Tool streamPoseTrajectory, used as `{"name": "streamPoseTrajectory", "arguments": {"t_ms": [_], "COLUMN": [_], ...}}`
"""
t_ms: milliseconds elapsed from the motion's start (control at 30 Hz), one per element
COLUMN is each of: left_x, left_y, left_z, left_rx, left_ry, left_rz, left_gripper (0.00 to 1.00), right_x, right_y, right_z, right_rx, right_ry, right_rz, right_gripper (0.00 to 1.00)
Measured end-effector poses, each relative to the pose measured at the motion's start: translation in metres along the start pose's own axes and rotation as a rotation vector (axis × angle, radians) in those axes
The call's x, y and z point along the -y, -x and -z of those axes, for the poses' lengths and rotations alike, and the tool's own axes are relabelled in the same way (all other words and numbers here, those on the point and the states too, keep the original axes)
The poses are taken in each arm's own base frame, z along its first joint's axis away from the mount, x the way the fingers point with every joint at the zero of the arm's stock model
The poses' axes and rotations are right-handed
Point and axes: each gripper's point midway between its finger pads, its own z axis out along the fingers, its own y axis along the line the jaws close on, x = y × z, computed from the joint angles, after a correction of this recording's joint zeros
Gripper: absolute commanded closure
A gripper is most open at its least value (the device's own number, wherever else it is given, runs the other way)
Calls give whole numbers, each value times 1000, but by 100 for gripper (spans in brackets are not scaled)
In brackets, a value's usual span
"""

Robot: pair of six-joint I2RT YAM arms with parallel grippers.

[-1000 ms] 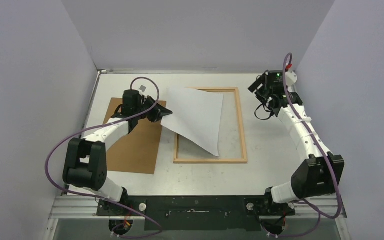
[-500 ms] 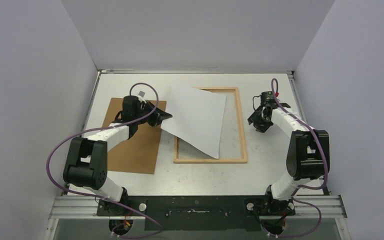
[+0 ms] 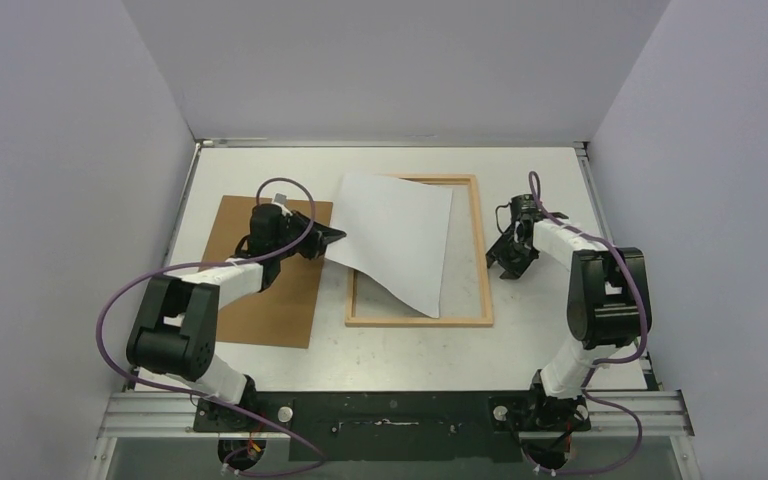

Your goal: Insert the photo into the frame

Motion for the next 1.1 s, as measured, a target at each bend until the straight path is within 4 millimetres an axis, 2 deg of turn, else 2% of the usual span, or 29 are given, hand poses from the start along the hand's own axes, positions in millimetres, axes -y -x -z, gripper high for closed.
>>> {"name": "streamPoseTrajectory", "arguments": {"t_ms": [333,467,633,800,1100], "left_x": [-1,-4,-4,-15,-10], "left_y": [-1,-9,-19,-24,-31], "left_z": [6,6,2,-4,-11], "left_rx": [41,36,-2,-37,-9], "left_ry": [52,79,64,84,51], "left_rz": [68,69,66,64,89], "left_gripper": [100,100,100,100,100], "right_x": [-19,-27,-29,-29,-29], "right_y": [-26,-35,-36,-36,-36], "right_z": [1,2,1,1,1], "right_rx": [-63,-74,-73,-72,-72], "right_ry": [58,77,86,86,86], "right_rz": [33,42,36,36,36], "right_gripper": [60,60,60,60,60]}}
